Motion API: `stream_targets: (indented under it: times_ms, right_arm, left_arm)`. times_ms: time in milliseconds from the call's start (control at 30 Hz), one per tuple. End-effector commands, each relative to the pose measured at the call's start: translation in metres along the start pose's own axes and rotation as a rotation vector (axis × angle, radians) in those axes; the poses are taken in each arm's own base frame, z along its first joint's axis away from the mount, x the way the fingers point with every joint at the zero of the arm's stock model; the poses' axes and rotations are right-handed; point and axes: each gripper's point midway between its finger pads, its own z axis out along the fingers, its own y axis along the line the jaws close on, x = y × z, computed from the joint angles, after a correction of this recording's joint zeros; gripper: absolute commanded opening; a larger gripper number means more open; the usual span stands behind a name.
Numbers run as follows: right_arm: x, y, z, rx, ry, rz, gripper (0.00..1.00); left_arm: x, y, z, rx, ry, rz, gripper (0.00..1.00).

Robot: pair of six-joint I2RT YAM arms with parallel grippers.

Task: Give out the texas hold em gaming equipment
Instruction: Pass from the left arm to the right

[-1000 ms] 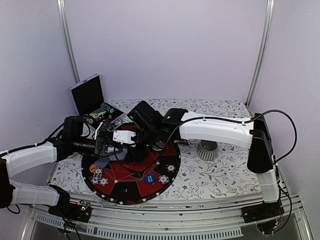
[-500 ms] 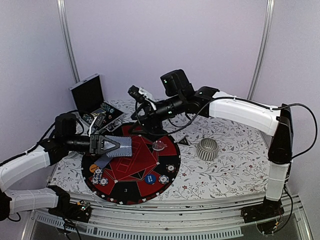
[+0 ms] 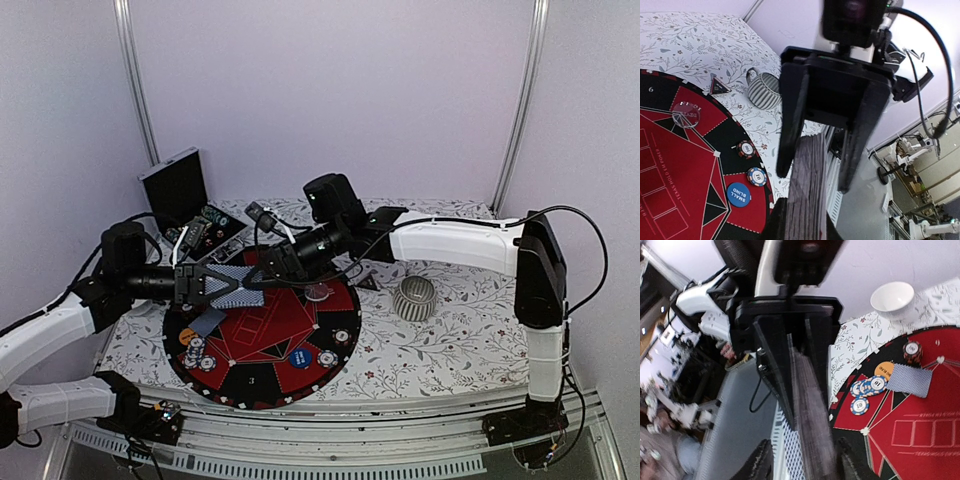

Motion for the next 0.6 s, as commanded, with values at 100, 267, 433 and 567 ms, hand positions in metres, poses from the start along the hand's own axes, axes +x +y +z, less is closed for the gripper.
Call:
stream_targets:
  times_ms: [100,267,433,567]
  right_arm:
    - [0.008,0.002,0.012,-0.083,0.013,0.044,0.21]
    - [0.008,0.006,0.01,-0.107,0.019,0.049,0.02]
    - [0.004,-0.004,-0.003,-0.065,0.006,0.095,0.01]
    - [0.005,-0.022,-0.019,0.033,0.011,0.179,0.02]
  left_arm:
    - [-0.017,-0.014,0.002,0.033,-0.034,0.078,0.0]
    - [-0.018,-0.014,0.003,0.03,-0.037,0.087,0.0]
    - [-0.023,-0.002,-0.002,-0.102,-0.053,0.158,0.76]
    - [-0.046,-0.002,-0.022,-0.32,-0.098,0.439,0.98]
